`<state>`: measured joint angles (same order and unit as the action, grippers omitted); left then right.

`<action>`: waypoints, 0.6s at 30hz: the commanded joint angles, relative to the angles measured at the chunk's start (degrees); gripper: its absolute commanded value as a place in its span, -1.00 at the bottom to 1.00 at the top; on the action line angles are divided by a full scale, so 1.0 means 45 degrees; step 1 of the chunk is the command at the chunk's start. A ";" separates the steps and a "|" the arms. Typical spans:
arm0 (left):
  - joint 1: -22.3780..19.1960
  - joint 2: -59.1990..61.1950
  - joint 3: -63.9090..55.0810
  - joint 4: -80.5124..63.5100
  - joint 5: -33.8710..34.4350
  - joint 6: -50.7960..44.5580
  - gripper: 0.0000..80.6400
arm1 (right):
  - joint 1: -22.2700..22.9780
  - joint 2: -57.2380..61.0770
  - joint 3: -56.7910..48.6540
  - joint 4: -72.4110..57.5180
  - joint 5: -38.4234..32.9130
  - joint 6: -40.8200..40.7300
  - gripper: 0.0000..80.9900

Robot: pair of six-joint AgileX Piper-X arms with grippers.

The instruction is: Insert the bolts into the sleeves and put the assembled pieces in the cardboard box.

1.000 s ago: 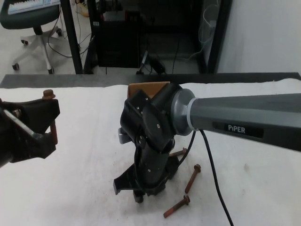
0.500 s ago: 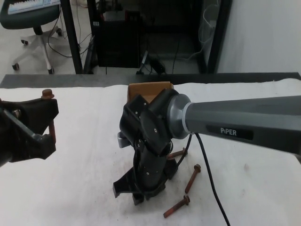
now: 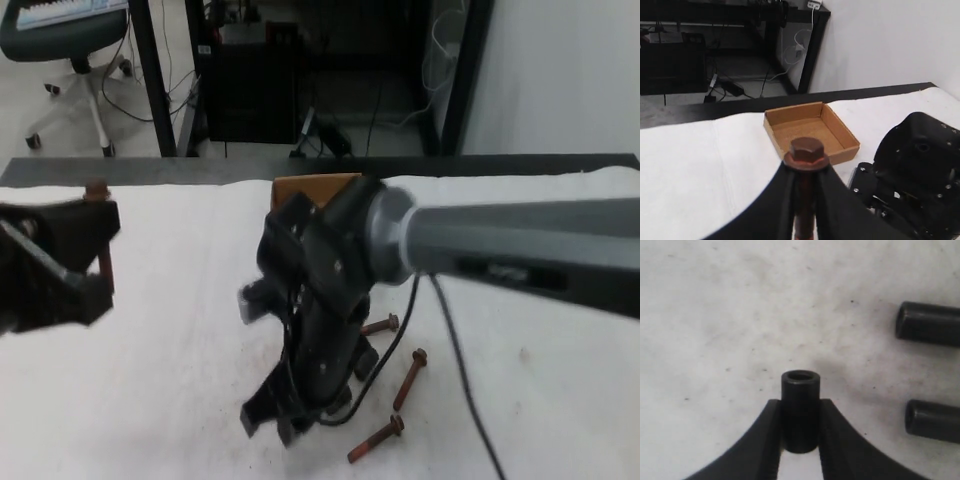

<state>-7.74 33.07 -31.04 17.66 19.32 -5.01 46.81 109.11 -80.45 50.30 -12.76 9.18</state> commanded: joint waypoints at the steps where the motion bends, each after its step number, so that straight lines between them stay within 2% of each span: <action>1: 0.0039 -0.0148 -0.0238 -0.0646 0.0232 -0.0415 -1.00 | -0.0009 -0.1271 -0.0086 -0.0601 -0.0240 -0.0339 -0.98; 7: 0.0039 -0.0148 -0.0235 -0.3461 0.1103 -0.2938 -1.00 | -0.0490 -0.3652 0.0223 -0.4245 -0.1070 0.0236 -0.98; 13: 0.0039 0.0460 -0.0235 -0.6262 0.2546 -0.3612 -1.00 | -0.1303 -0.5739 0.2828 -0.8052 -0.3263 0.1410 -0.98; 16: 0.0039 0.1192 -0.0235 -0.7750 0.3644 -0.4466 -1.00 | -0.1673 -0.6608 0.4986 -1.0294 -0.5624 0.1576 -0.98; 18: 0.0014 0.1903 -0.0235 -0.9146 0.4672 -0.5169 -1.00 | -0.1688 -0.6961 0.6396 -1.2359 -0.7091 0.2433 -0.98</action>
<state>-7.74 39.03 -31.52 -16.79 35.83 -25.00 39.41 78.45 -50.58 -5.49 -42.42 20.79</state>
